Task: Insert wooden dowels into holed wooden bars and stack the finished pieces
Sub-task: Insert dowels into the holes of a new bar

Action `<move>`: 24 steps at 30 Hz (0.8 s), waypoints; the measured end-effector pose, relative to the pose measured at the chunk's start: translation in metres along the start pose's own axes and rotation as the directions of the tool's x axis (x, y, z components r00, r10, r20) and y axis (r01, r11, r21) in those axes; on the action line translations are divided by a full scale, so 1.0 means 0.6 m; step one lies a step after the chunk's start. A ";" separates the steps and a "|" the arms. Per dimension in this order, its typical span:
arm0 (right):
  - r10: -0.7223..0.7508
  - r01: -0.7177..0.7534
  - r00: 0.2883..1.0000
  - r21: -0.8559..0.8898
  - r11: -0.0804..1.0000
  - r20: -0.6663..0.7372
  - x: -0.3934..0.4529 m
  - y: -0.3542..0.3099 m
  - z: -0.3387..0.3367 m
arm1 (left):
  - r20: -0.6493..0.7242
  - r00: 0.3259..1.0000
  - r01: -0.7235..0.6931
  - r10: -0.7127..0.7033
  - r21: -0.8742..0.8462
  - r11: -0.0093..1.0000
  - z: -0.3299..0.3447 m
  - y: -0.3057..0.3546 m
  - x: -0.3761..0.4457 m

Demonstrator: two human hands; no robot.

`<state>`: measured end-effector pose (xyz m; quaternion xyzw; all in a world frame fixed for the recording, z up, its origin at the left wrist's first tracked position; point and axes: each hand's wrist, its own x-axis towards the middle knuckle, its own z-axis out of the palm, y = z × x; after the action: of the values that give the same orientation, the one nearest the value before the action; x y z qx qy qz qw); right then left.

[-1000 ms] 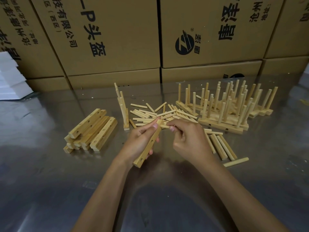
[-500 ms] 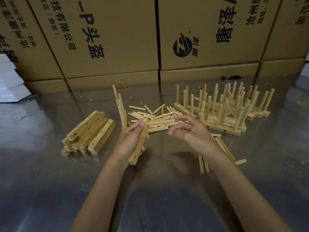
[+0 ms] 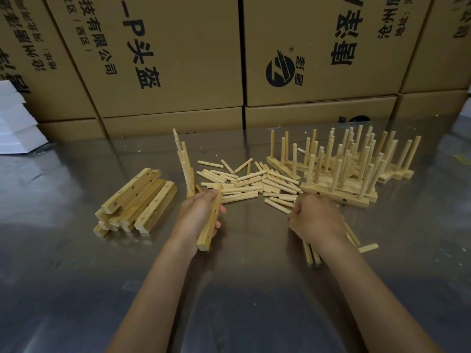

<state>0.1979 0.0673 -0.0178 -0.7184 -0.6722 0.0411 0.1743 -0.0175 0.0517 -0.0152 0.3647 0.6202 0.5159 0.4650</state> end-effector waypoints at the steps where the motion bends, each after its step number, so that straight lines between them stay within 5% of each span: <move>1: -0.046 0.046 0.999 -0.001 0.999 -0.018 0.000 0.000 0.002 | 0.001 1.000 0.003 -0.003 -0.003 1.000 0.001 0.000 -0.001; 3: -0.137 0.140 0.990 0.083 0.987 -0.044 0.001 -0.003 0.002 | 0.001 1.000 0.010 -0.010 -0.051 0.999 0.002 0.001 -0.001; 5: -0.180 0.176 0.984 0.348 0.921 -0.022 -0.001 -0.010 -0.005 | 0.000 0.999 0.038 -0.039 -0.152 0.988 0.002 0.003 0.000; 9: -0.301 0.070 0.940 0.778 0.624 0.157 -0.015 -0.037 -0.021 | 0.021 0.996 0.085 -0.083 -0.333 0.939 -0.009 0.007 0.009; 12: -0.338 -0.028 0.924 0.911 0.411 0.181 -0.025 -0.049 -0.029 | 0.024 0.996 0.092 -0.089 -0.358 0.929 -0.015 0.005 0.012; 17: -0.361 -0.079 0.914 0.954 0.289 0.185 -0.040 -0.064 -0.024 | 0.050 0.996 0.086 -0.074 -0.336 0.938 -0.002 0.007 0.003; 20: -0.405 0.057 0.904 0.898 0.435 0.138 -0.052 -0.076 -0.008 | 0.068 0.996 0.075 -0.057 -0.296 0.952 0.009 0.008 -0.002; 24: -0.418 0.366 0.907 0.599 0.712 -0.056 -0.054 -0.078 0.017 | 0.043 0.997 0.070 -0.063 -0.200 0.977 0.021 0.006 -0.010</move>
<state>0.1475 0.0394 -0.0188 -0.4650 -0.7681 0.2421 0.3677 -0.0036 0.0504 -0.0107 0.3042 0.5683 0.5532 0.5277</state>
